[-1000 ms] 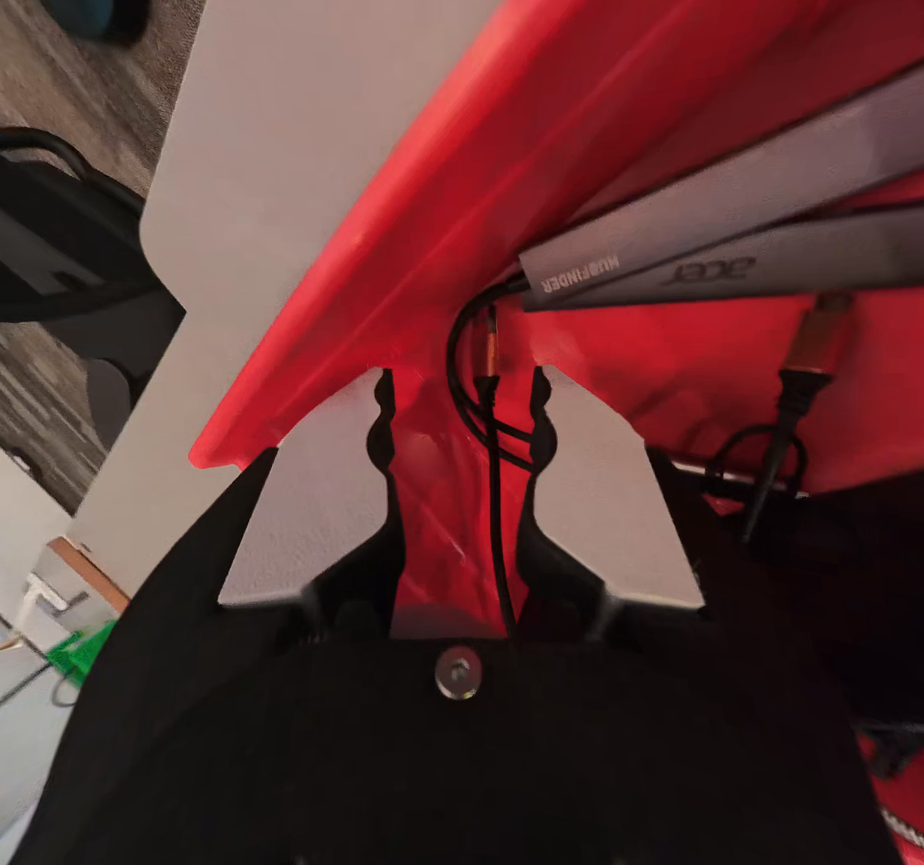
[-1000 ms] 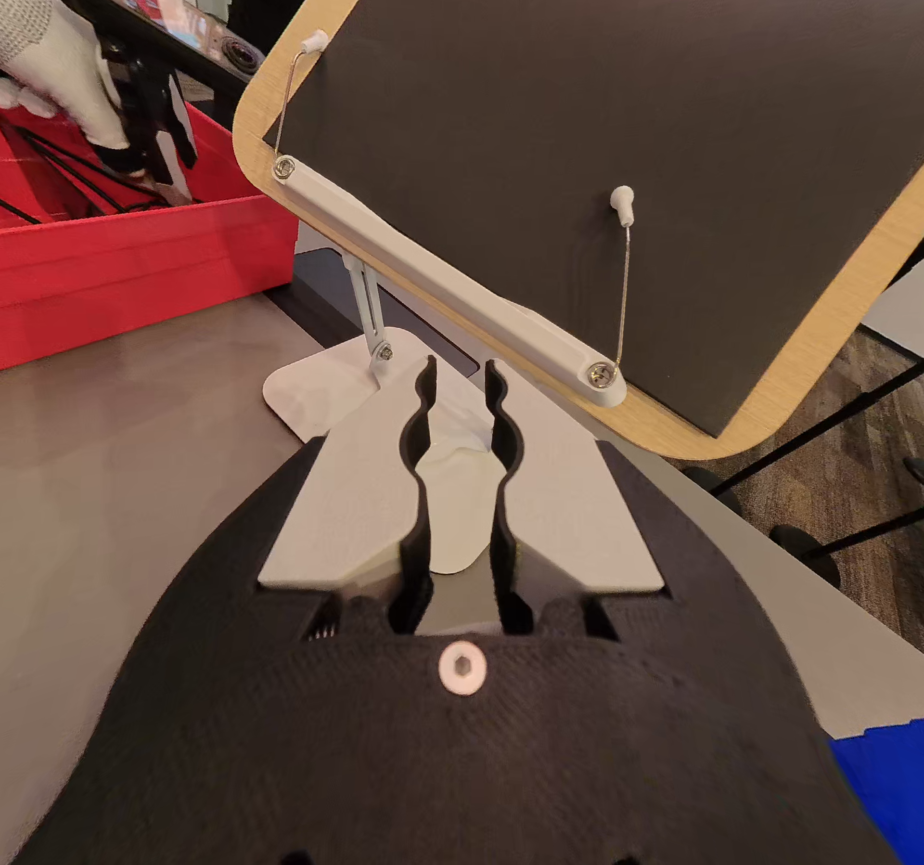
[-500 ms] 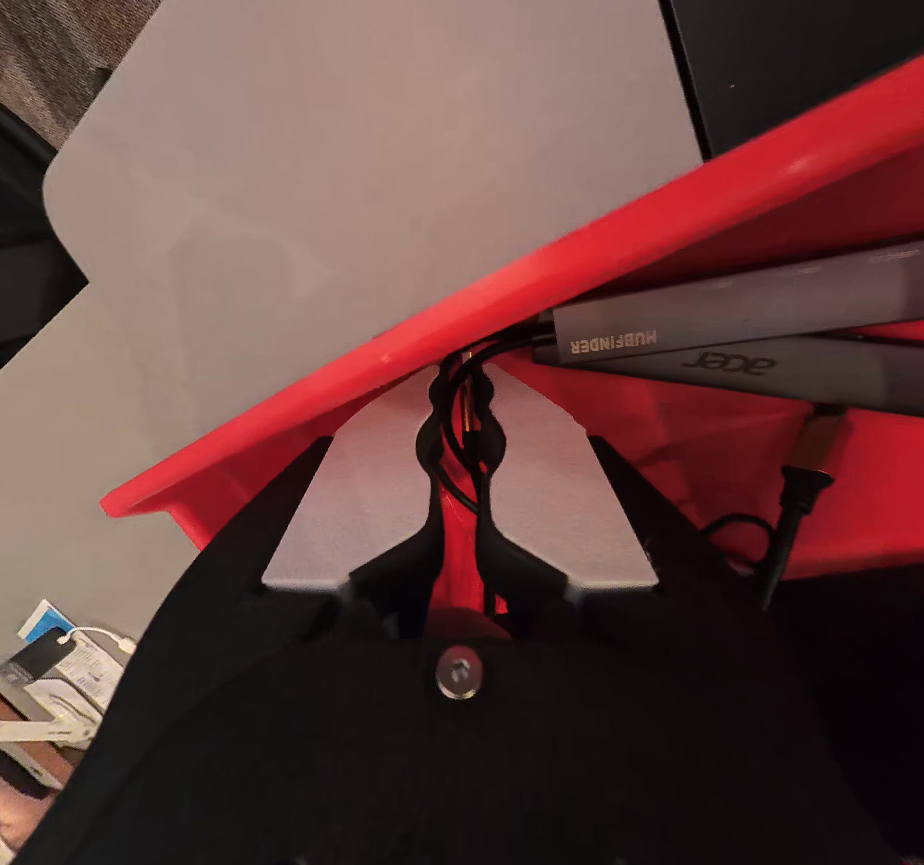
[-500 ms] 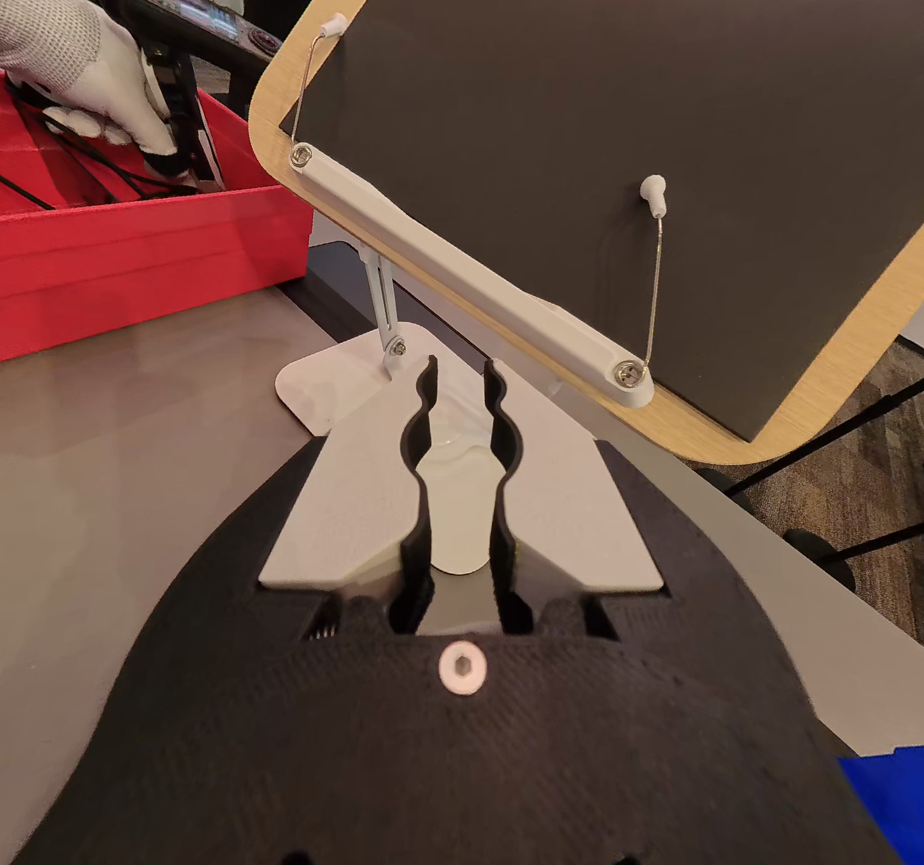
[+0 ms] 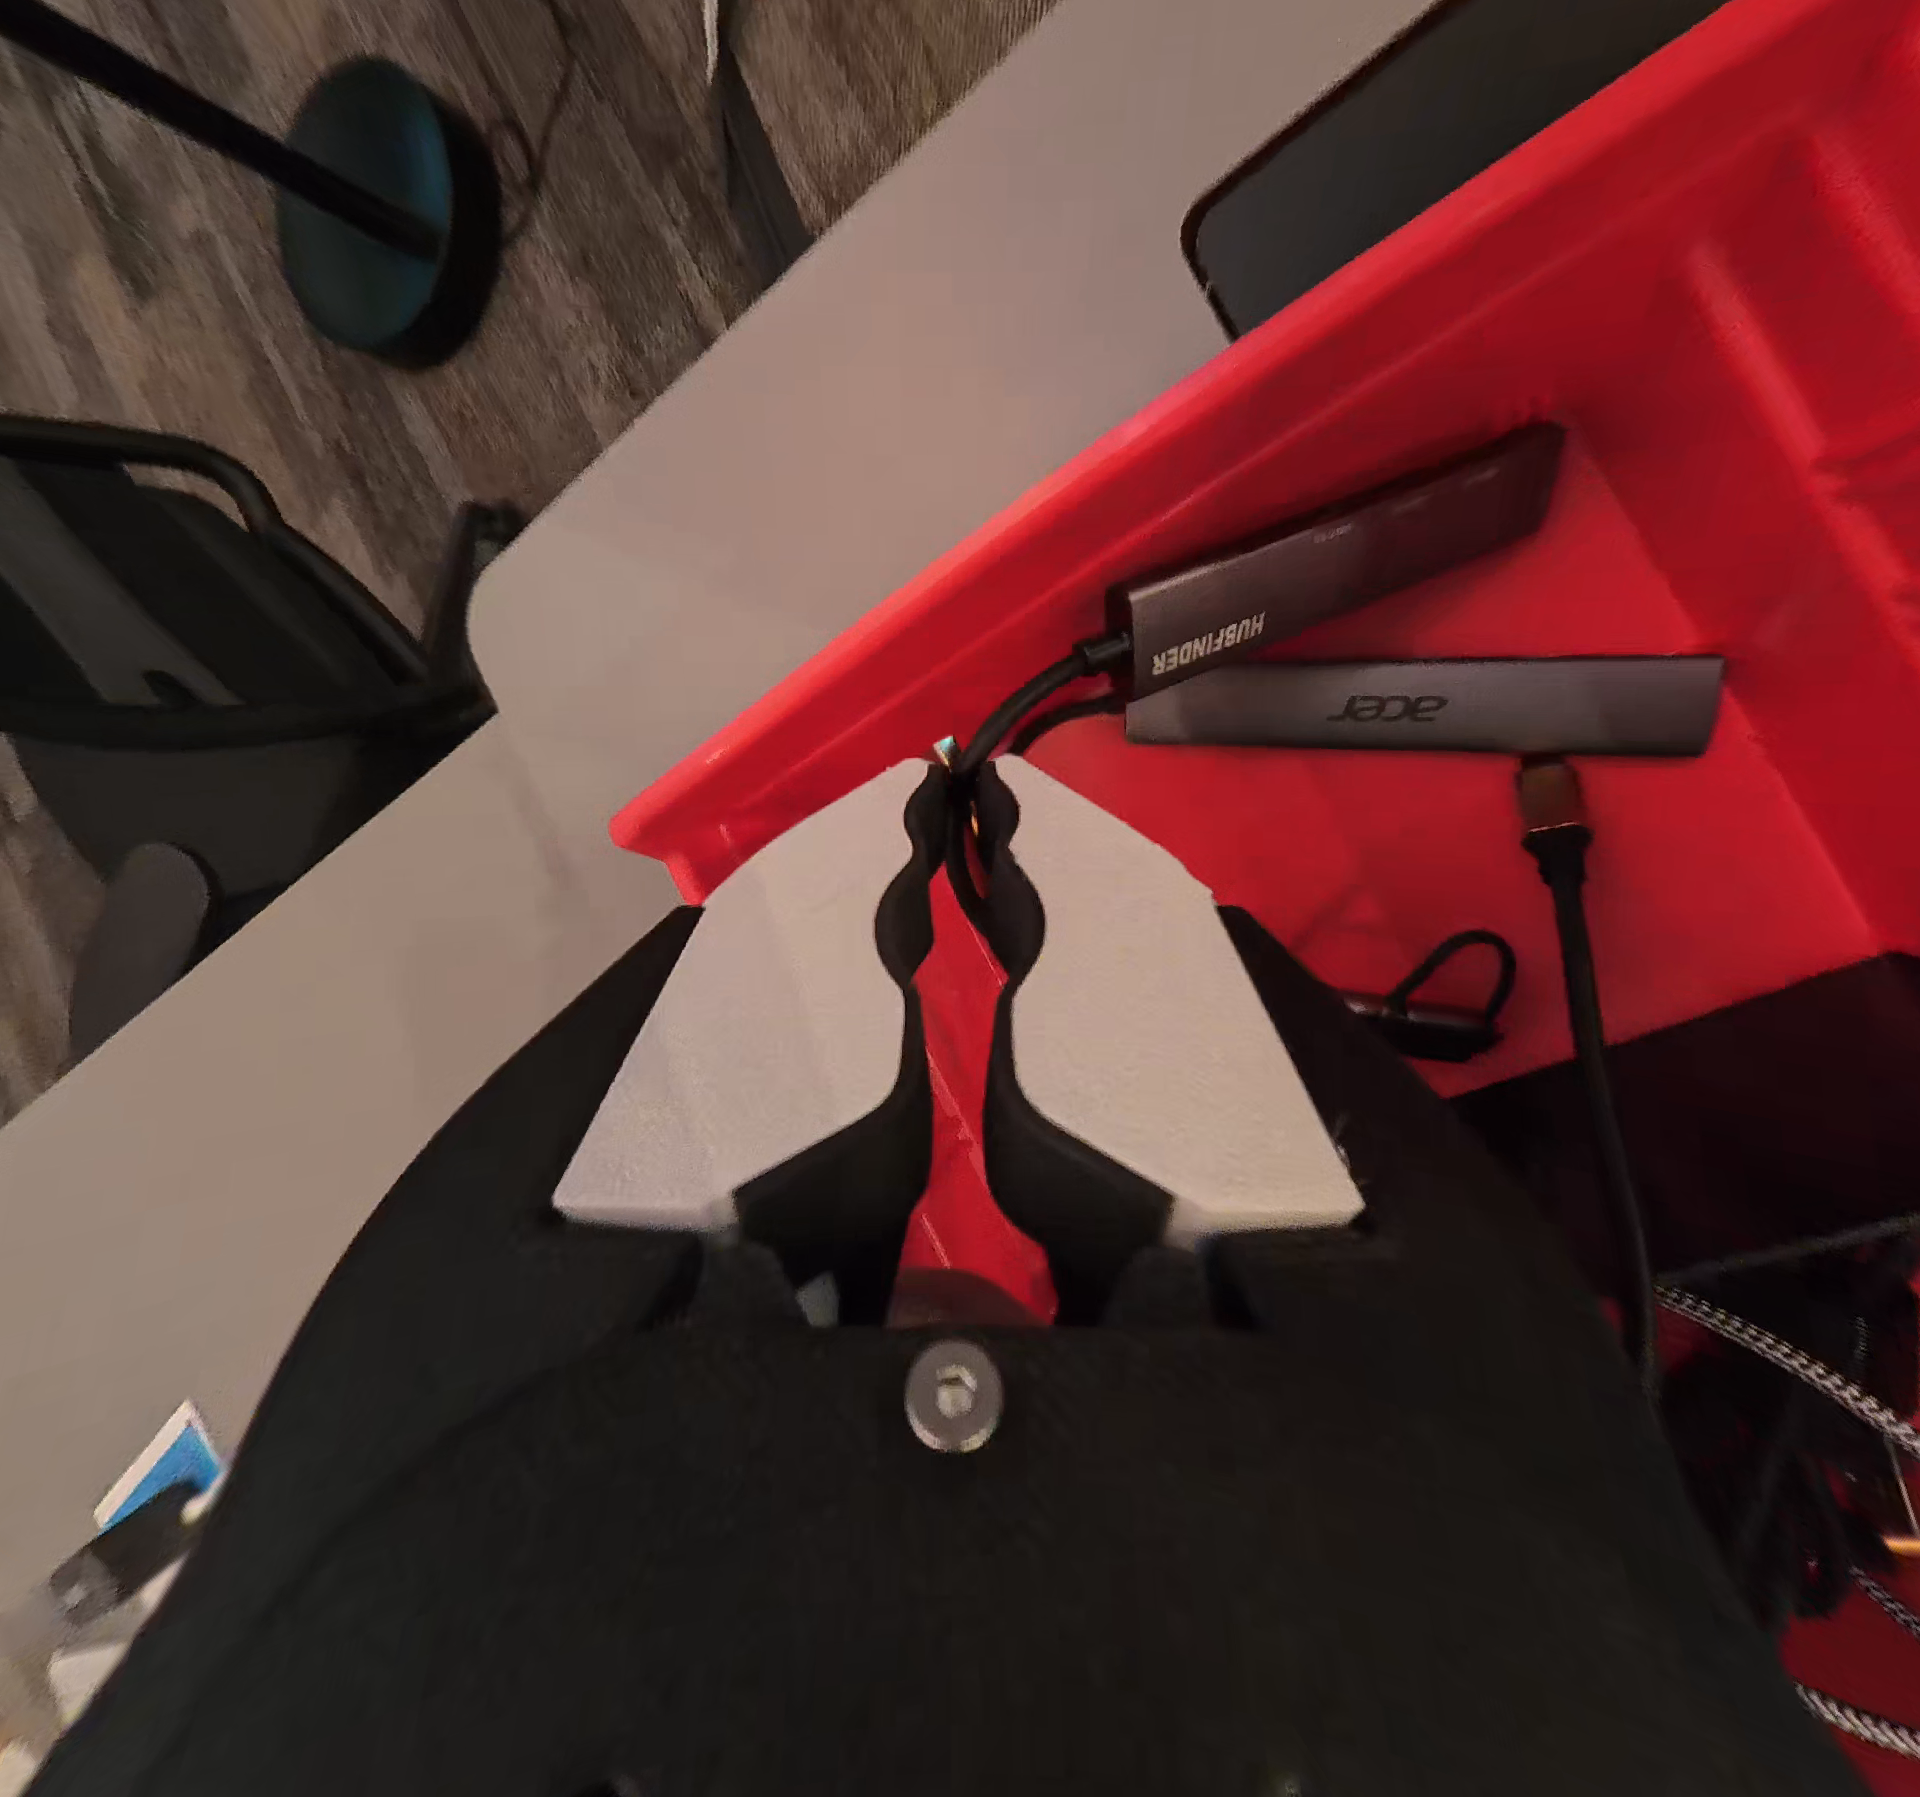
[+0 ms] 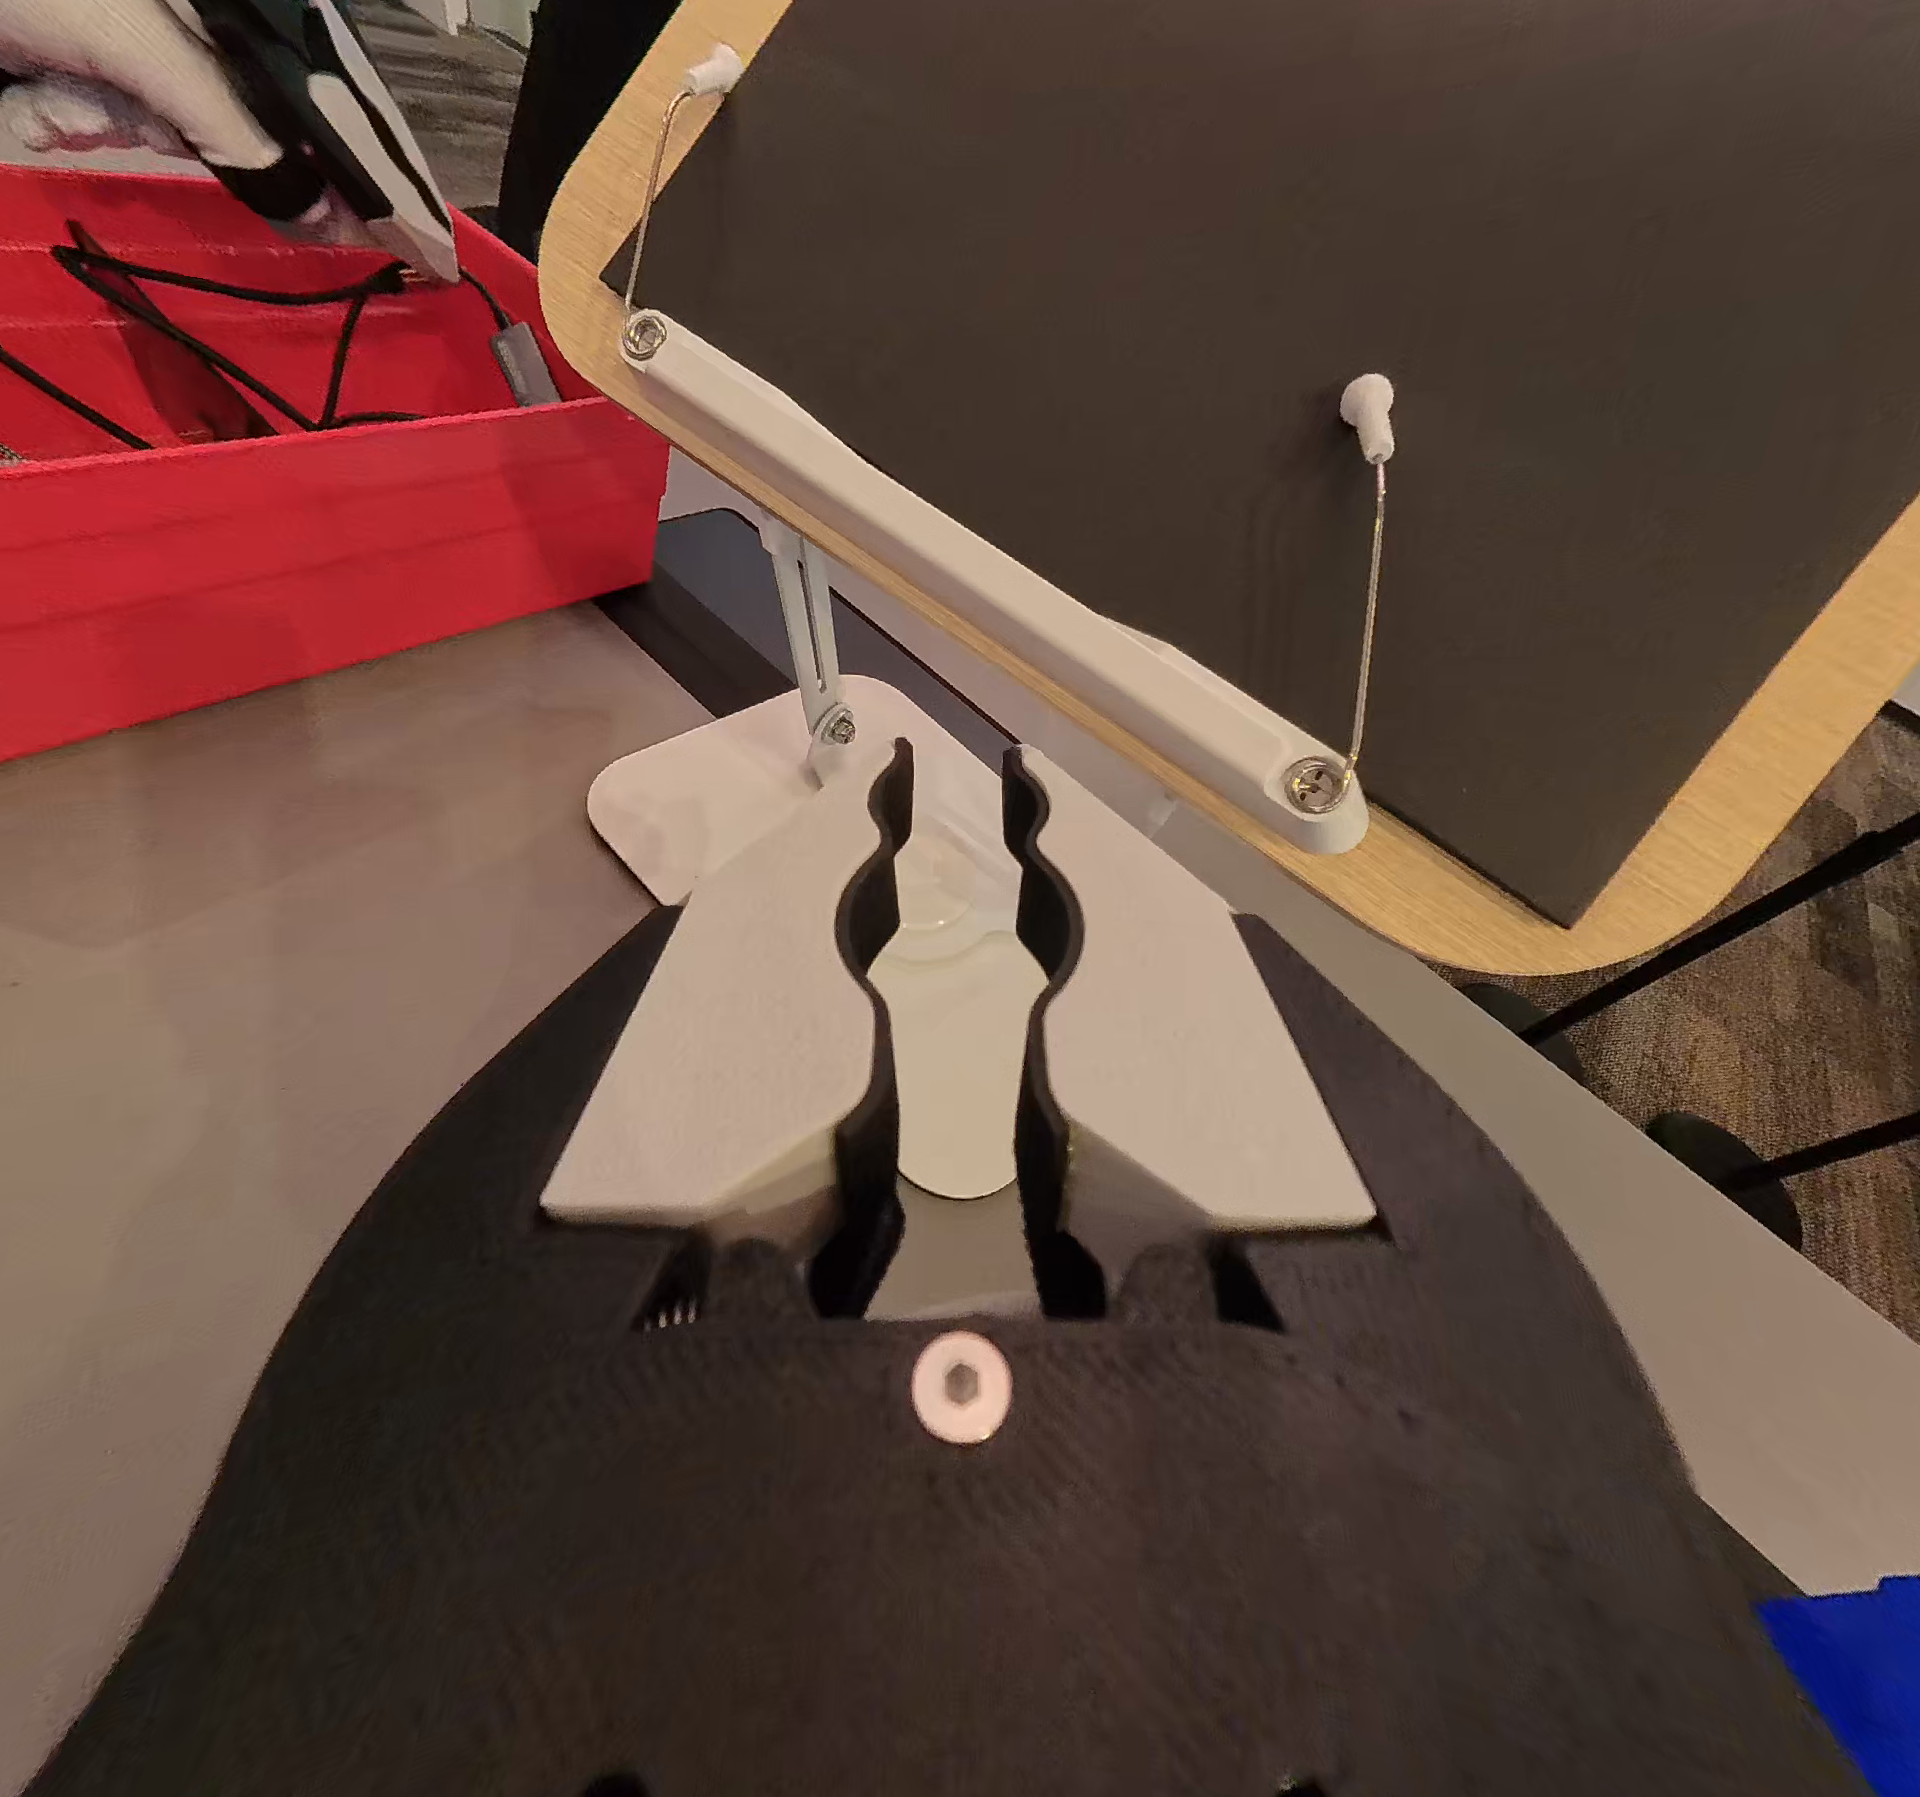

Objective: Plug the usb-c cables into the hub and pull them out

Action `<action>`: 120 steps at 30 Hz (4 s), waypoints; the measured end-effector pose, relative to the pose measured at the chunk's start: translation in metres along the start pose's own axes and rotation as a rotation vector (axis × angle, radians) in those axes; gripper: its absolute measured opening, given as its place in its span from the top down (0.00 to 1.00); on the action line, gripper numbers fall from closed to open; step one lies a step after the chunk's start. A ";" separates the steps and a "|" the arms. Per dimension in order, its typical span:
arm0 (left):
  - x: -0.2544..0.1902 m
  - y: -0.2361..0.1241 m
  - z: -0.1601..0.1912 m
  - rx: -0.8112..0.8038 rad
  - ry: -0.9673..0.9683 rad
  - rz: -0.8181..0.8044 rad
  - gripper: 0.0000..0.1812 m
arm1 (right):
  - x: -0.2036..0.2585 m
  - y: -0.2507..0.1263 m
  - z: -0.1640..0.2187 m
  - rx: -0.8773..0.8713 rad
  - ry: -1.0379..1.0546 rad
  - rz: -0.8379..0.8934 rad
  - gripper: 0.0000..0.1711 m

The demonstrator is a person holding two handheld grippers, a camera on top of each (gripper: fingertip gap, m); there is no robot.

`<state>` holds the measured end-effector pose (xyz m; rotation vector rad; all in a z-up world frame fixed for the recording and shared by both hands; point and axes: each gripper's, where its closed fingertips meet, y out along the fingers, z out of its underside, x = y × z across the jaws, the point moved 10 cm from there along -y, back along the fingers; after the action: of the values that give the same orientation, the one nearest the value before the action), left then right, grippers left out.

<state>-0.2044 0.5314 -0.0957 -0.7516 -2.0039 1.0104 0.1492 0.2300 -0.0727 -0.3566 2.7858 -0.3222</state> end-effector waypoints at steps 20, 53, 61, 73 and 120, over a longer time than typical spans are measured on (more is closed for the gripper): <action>0.003 -0.074 0.006 -0.439 0.163 -0.243 0.98 | -0.002 -0.004 -0.005 -0.028 -0.005 -0.010 0.92; -0.199 -0.221 -0.045 -0.484 1.013 0.044 0.98 | -0.034 -0.081 -0.035 -0.111 -0.083 -0.364 0.93; -0.279 -0.168 -0.060 -0.554 0.722 0.279 0.98 | -0.040 -0.091 -0.013 0.028 -0.129 -0.472 0.84; -0.289 -0.157 -0.038 -0.879 -0.110 0.474 0.98 | -0.053 -0.065 0.032 -0.024 0.211 -0.723 0.66; -0.291 -0.125 0.035 -0.714 -0.683 1.027 0.95 | 0.067 -0.040 -0.019 0.171 -0.423 -0.596 0.43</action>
<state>-0.0963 0.2322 -0.1089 -2.2149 -2.6297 1.1689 0.0892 0.1771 -0.0633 -1.0738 2.1707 -0.5397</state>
